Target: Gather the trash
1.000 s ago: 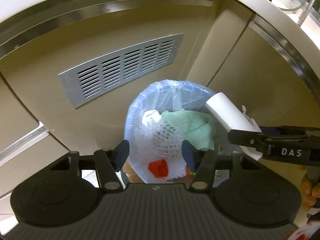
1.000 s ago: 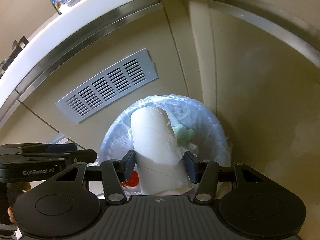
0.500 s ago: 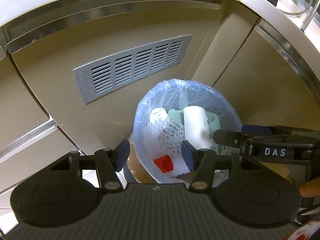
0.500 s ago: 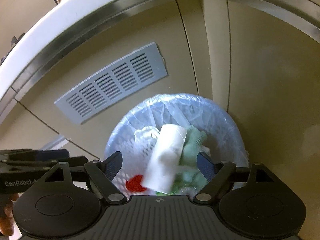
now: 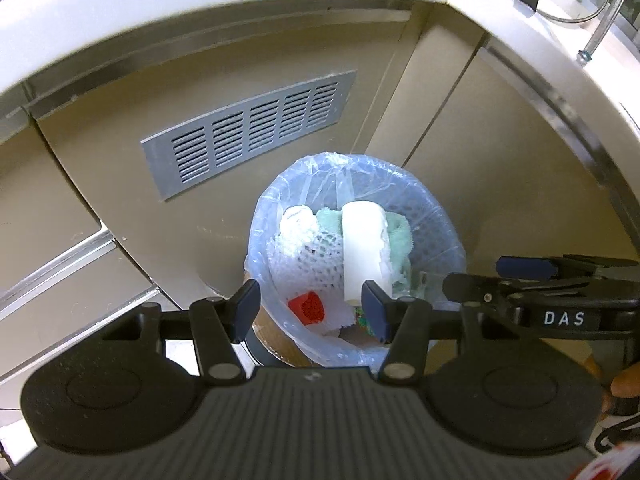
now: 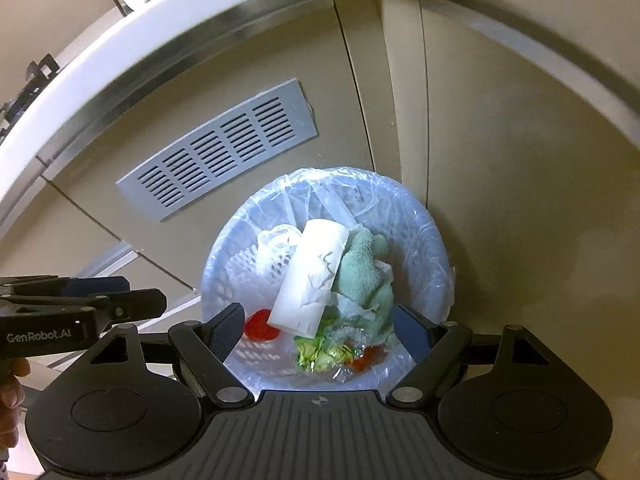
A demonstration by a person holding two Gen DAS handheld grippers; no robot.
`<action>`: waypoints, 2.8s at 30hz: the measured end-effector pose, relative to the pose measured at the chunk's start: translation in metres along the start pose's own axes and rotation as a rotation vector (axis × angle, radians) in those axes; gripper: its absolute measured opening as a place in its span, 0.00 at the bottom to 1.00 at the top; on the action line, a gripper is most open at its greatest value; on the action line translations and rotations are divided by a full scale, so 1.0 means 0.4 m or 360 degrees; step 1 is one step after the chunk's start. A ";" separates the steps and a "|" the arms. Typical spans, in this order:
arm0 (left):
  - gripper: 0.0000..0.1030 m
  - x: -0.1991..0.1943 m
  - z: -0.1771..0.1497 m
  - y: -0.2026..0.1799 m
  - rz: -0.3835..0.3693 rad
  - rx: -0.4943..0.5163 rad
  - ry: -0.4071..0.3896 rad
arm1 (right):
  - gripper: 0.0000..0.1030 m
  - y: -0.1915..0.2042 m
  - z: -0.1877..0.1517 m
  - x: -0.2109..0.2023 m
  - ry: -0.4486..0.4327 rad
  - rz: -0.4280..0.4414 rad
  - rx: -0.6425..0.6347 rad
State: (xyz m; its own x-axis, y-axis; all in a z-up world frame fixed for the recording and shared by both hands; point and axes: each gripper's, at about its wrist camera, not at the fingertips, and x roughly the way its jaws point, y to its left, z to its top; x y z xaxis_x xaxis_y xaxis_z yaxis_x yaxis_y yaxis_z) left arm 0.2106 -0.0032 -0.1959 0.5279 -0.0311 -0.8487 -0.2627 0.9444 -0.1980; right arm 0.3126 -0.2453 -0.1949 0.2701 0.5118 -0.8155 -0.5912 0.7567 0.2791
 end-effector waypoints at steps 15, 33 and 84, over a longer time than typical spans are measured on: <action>0.50 -0.166 -0.002 -0.101 0.0008 0.0029 -0.0095 | 0.79 0.010 0.003 -0.187 -0.0102 0.0084 -0.0055; 0.50 -0.293 0.043 -0.172 0.0026 0.0047 -0.0327 | 0.79 -0.019 0.015 -0.320 -0.0235 0.0157 -0.0068; 0.50 0.034 0.886 -0.114 -0.0172 0.0430 -0.0600 | 0.95 -0.179 0.831 -0.060 -0.0829 -0.0187 -0.0047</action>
State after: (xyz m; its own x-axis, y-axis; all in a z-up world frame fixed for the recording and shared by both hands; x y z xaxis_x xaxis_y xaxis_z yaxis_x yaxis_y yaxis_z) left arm 0.5159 0.0694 -0.0248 0.8101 -0.0601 -0.5832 0.0028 0.9951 -0.0986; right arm 0.6009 -0.1767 -0.0268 0.6729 0.5638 -0.4788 -0.5531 0.8133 0.1805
